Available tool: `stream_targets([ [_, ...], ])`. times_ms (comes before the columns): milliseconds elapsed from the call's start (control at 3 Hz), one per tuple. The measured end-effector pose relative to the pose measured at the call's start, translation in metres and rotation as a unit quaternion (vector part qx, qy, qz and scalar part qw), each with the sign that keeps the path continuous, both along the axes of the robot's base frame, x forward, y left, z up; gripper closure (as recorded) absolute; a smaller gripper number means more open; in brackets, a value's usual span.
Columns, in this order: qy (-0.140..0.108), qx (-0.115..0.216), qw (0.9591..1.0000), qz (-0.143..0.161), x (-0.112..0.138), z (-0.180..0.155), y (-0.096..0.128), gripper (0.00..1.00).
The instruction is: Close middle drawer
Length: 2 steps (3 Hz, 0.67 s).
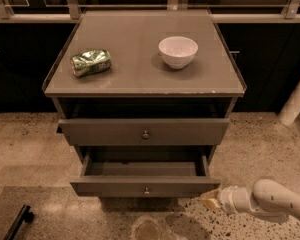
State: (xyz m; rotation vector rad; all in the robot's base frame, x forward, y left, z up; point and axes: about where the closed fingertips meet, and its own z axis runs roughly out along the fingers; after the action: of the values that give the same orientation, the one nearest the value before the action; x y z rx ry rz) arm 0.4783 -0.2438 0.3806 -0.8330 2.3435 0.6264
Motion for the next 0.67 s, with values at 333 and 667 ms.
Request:
stream_targets([
  [333, -0.041, -0.029, 0.9987, -0.006, 0.0413, 0.0155, -0.0068, 1.00],
  [667, -0.050, -0.035, 0.9981, -0.007, 0.0495, 0.0189, -0.0071, 1.00],
])
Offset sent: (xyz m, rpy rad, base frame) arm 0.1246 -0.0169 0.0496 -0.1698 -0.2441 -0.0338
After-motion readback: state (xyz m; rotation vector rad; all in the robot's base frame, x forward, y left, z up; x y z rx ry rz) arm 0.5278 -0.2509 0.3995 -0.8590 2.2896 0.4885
